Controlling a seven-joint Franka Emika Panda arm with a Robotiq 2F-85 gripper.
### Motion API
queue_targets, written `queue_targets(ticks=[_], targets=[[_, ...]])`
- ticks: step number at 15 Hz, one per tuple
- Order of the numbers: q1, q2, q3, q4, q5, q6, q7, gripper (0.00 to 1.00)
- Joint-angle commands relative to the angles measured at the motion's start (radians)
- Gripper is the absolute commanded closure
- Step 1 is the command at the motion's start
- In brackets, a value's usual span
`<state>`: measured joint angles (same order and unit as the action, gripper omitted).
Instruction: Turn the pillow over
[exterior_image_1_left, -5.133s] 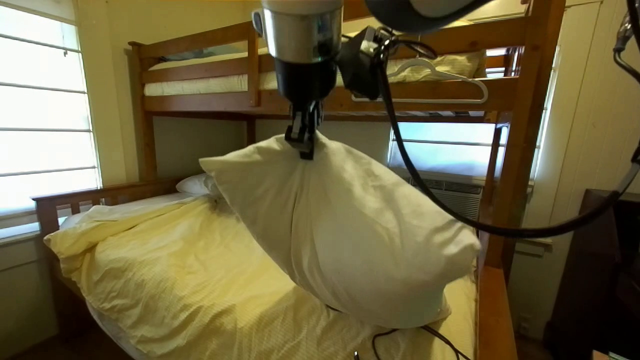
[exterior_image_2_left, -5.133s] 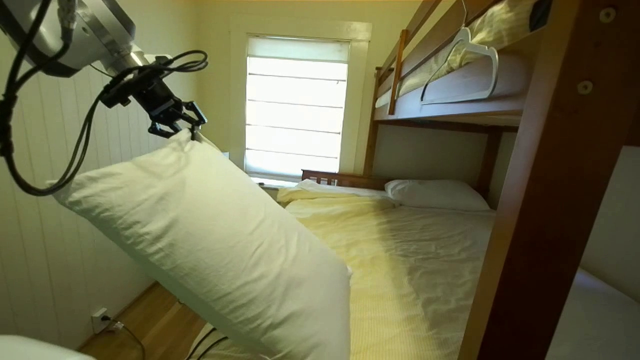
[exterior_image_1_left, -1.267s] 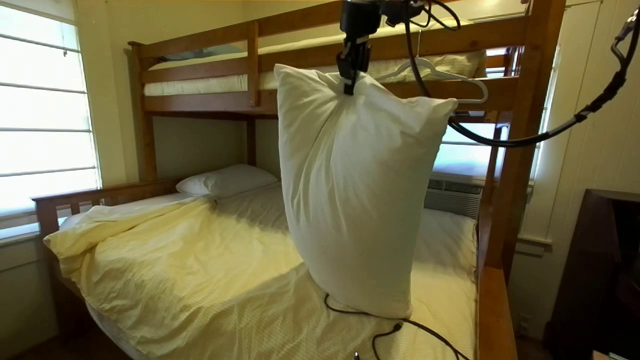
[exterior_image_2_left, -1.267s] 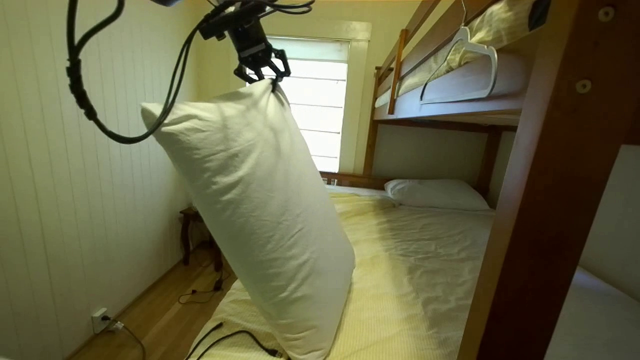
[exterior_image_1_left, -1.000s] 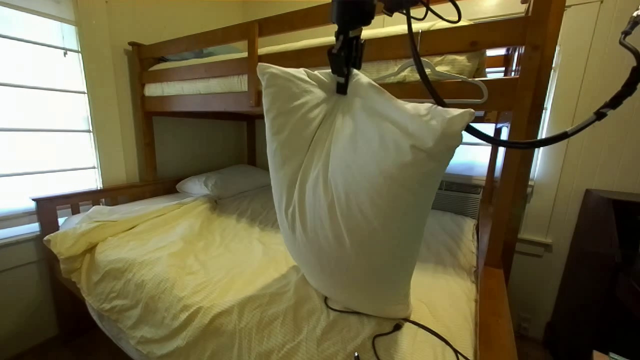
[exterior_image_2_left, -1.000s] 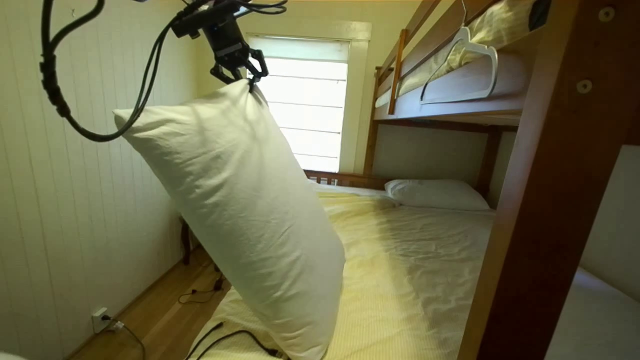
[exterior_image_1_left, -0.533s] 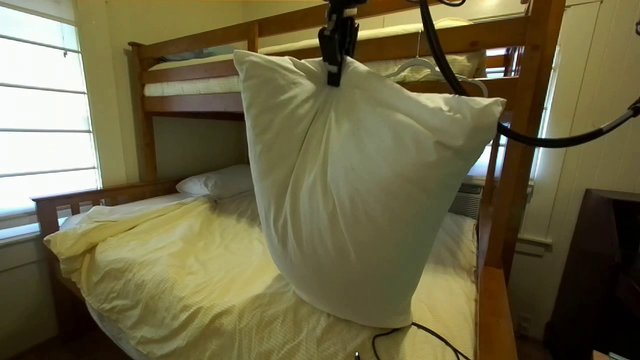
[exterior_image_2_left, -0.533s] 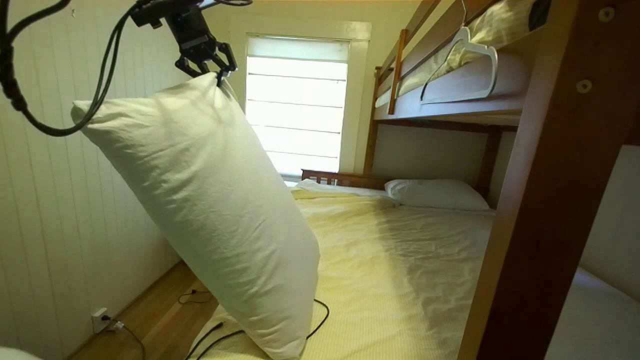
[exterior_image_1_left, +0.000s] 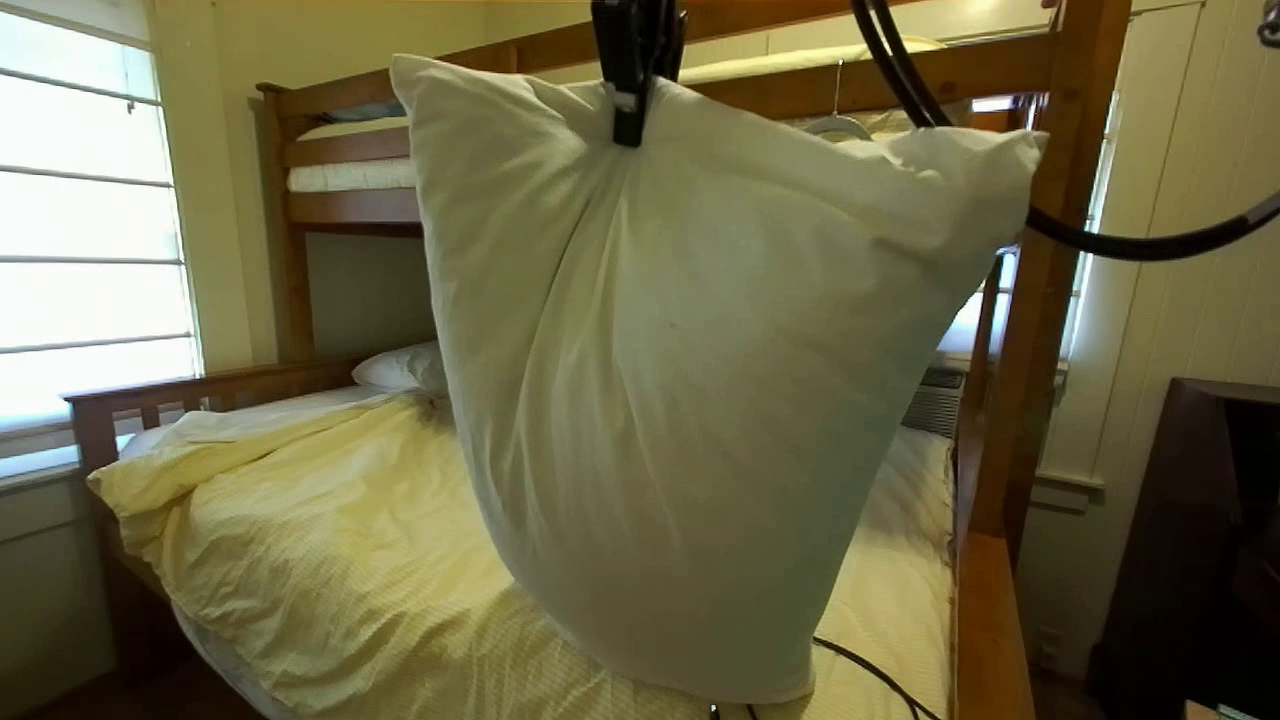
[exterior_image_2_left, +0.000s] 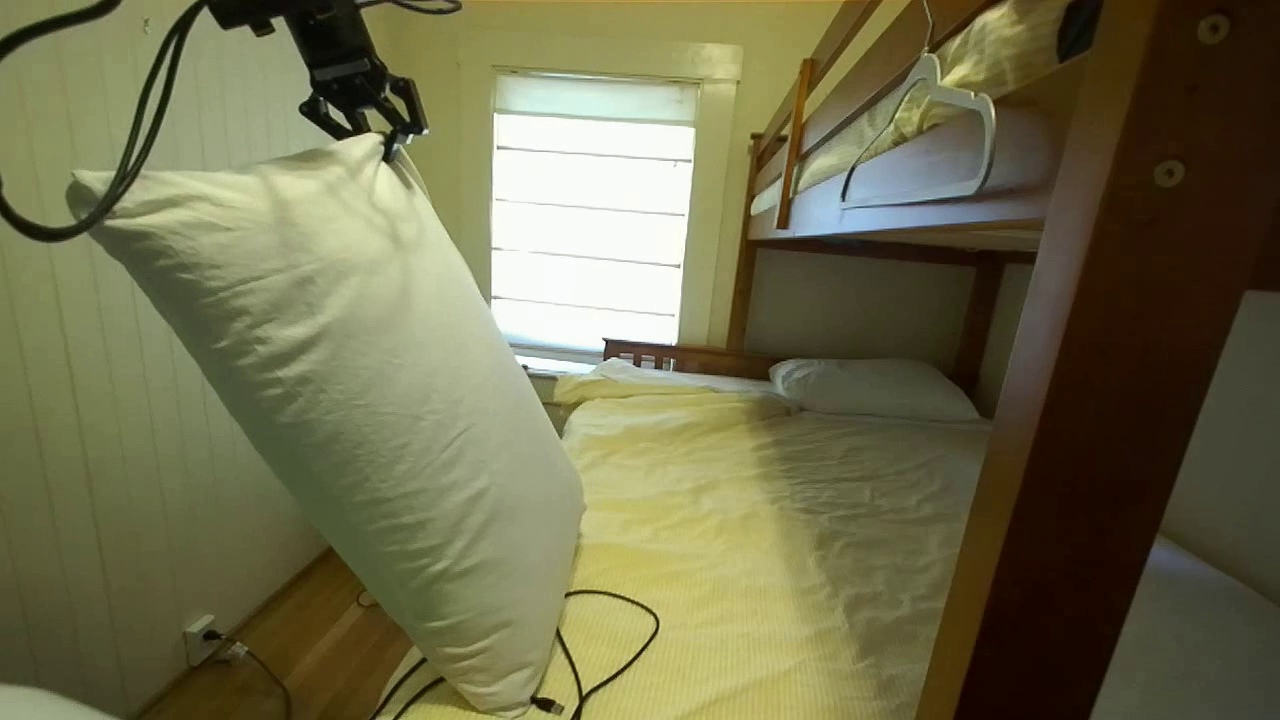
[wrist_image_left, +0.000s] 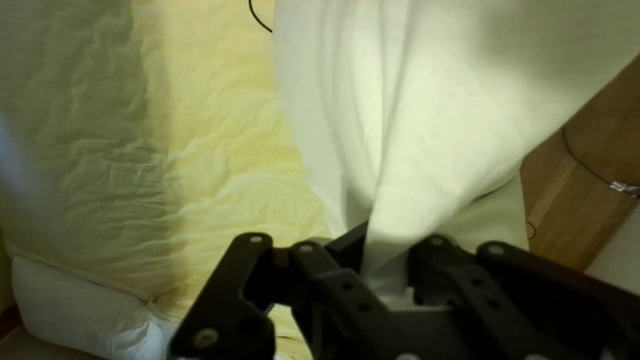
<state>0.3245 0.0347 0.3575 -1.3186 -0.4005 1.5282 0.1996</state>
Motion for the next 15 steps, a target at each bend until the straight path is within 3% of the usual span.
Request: queue_targets(ticks=[1,10,13,15], targets=[[-0.023,0.063,-0.047,0.153,0.097,-0.009,-0.057,0.98],[-0.337,0.087,-0.273,0.098,0.494,0.023,-0.408,0.98],[-0.407,0.109,-0.328,0.087,0.519,0.03,-0.46,0.98],[-0.425,0.116,-0.353,0.071,0.453,0.075,-0.454,0.98]])
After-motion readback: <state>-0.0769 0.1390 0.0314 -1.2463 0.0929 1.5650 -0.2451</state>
